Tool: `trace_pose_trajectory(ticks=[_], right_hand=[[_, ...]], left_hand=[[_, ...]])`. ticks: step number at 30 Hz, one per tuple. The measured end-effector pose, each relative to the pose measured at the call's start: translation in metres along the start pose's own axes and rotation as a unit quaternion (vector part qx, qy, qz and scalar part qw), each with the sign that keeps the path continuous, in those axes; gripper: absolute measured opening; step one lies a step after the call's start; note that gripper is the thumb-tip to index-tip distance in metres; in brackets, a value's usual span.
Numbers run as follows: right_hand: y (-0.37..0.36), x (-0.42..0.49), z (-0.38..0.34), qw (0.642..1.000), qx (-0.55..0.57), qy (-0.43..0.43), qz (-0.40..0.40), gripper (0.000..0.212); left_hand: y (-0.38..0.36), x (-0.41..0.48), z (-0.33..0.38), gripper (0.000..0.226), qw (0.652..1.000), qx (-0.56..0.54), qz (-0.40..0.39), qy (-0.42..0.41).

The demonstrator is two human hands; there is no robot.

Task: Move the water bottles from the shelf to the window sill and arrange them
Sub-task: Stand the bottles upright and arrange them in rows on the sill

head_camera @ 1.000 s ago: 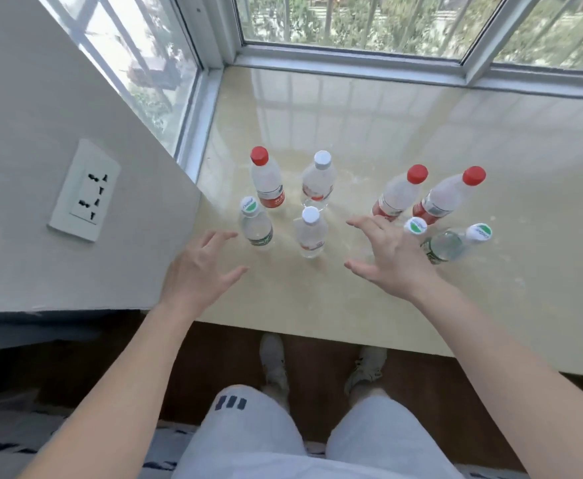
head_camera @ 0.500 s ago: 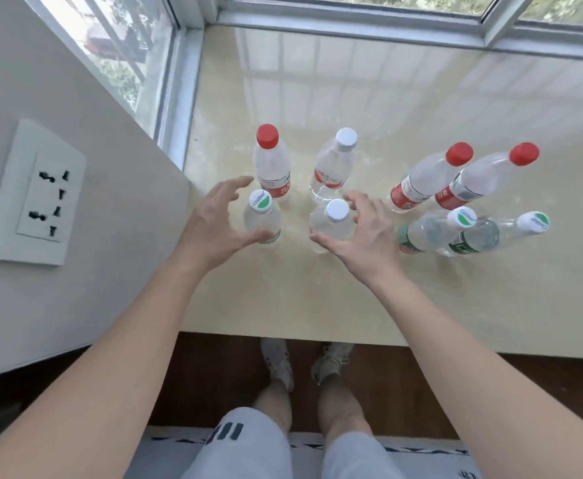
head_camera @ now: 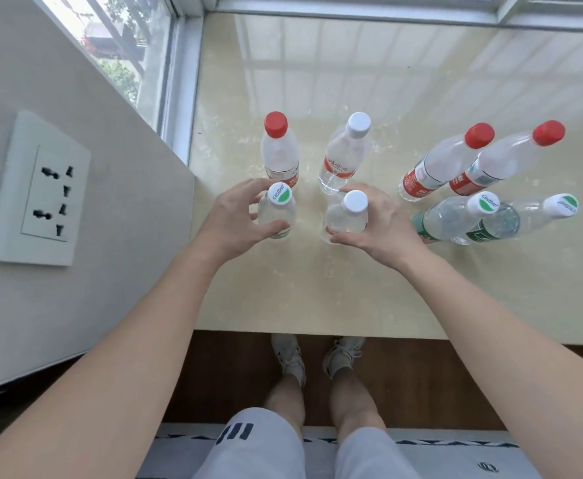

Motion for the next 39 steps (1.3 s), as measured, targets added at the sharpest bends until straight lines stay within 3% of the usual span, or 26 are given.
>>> trace_pose_trajectory(ticks=[7,17,23,28,31,34,39], right_hand=[[0.001,0.002,0.002,0.998,-0.037,0.01,-0.049,0.07],[-0.002,-0.002,0.01,0.999,-0.021,0.018,-0.034,0.072],[-0.004,-0.007,0.011,0.999,-0.017,-0.005,-0.051,0.1],[0.016,-0.019,0.007,0.995,-0.035,-0.03,-0.093,0.117],[0.039,-0.021,0.006,0.992,-0.073,-0.038,-0.099,0.107],[0.059,-0.009,0.004,0.993,-0.088,-0.047,-0.063,0.087],[0.071,0.034,-0.008,0.994,-0.091,-0.056,0.0,0.077]], left_hand=[[0.0,-0.003,-0.002,0.048,1.0,0.004,0.007,0.003],[-0.006,-0.01,-0.003,0.055,1.0,0.006,0.02,-0.006],[-0.008,-0.014,-0.007,0.062,1.0,0.027,0.015,0.001],[0.0,-0.02,-0.015,0.082,0.998,0.06,0.006,0.026],[0.011,-0.024,-0.019,0.088,0.991,0.126,-0.005,0.041],[0.029,-0.019,-0.02,0.079,0.982,0.173,0.03,0.064],[0.048,0.017,-0.003,0.073,0.983,0.157,0.075,0.06]])
Point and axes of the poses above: each hand's wrist, its own x-axis towards the middle knuckle, its own y-axis out of the back of the hand, z = x × y, the point moved 7 cm from there along x, towards the middle knuckle, and after that the axes turned 2 degrees about y, right-handed, at the moved point
